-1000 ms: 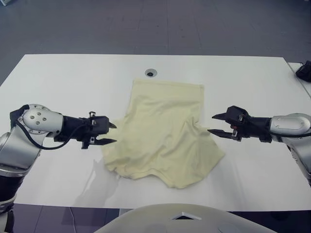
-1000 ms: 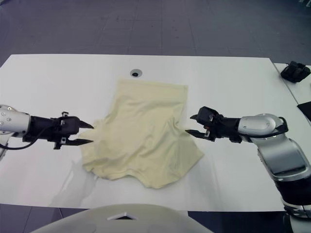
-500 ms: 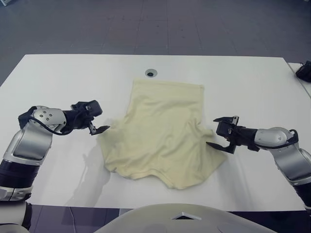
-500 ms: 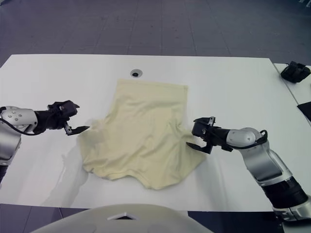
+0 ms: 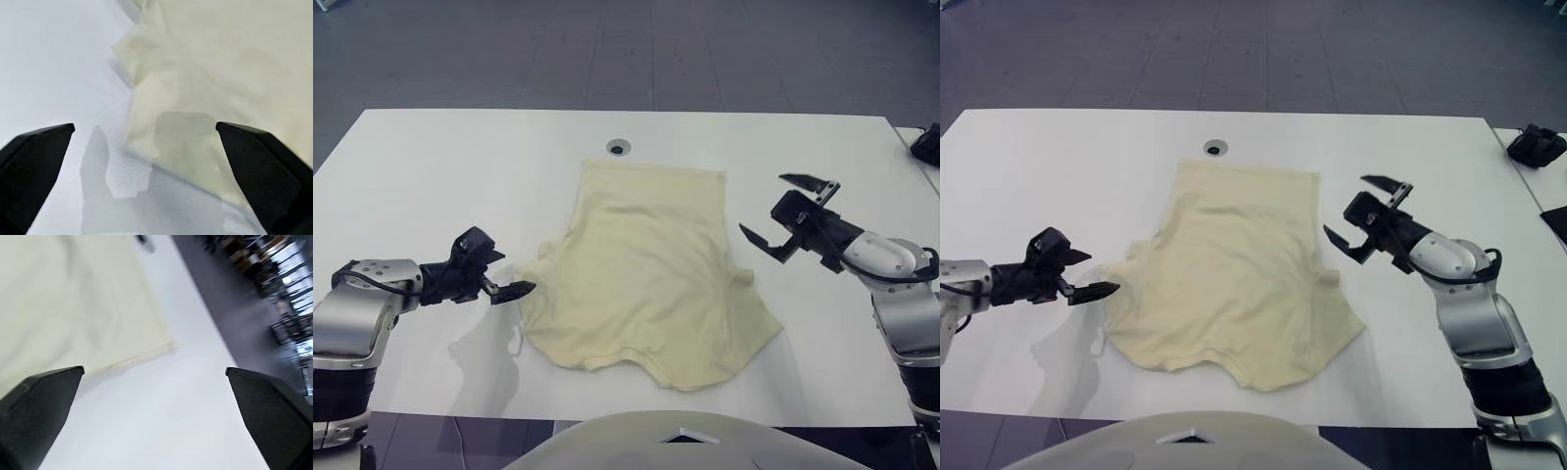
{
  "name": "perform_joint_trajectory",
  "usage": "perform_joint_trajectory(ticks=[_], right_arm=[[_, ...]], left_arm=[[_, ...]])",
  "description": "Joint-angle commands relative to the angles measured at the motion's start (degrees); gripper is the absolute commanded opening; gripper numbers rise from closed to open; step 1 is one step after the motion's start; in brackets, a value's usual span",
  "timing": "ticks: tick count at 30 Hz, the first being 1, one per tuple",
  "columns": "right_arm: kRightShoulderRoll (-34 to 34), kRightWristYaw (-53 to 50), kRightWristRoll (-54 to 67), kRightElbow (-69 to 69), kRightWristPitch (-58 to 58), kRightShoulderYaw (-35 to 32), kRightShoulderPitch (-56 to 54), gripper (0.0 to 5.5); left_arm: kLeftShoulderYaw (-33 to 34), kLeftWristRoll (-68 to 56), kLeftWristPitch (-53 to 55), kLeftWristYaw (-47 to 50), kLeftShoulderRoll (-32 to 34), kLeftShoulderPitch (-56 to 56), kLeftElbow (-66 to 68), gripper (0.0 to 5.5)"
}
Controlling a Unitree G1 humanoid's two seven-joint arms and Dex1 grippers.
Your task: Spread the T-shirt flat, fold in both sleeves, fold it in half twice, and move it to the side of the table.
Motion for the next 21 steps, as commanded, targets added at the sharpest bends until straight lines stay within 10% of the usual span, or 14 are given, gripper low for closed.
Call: perform_joint_trajectory(ticks=[1,21], right_arm=[[2.34,-2.97,-1.08,-1.55,-0.54,-1.61,-1.76,5.4],[4.22,-3.7,-3.87,1.02,-3.09,-0.81,-3.49,5.4]], left_arm=[[-2.14,-1.27,1.57,1.15,-2.5,-3.96,6.95,4.6],[-8.11,0.96,-4.58,0.95,1.24,-2.98,10.66,1.04]])
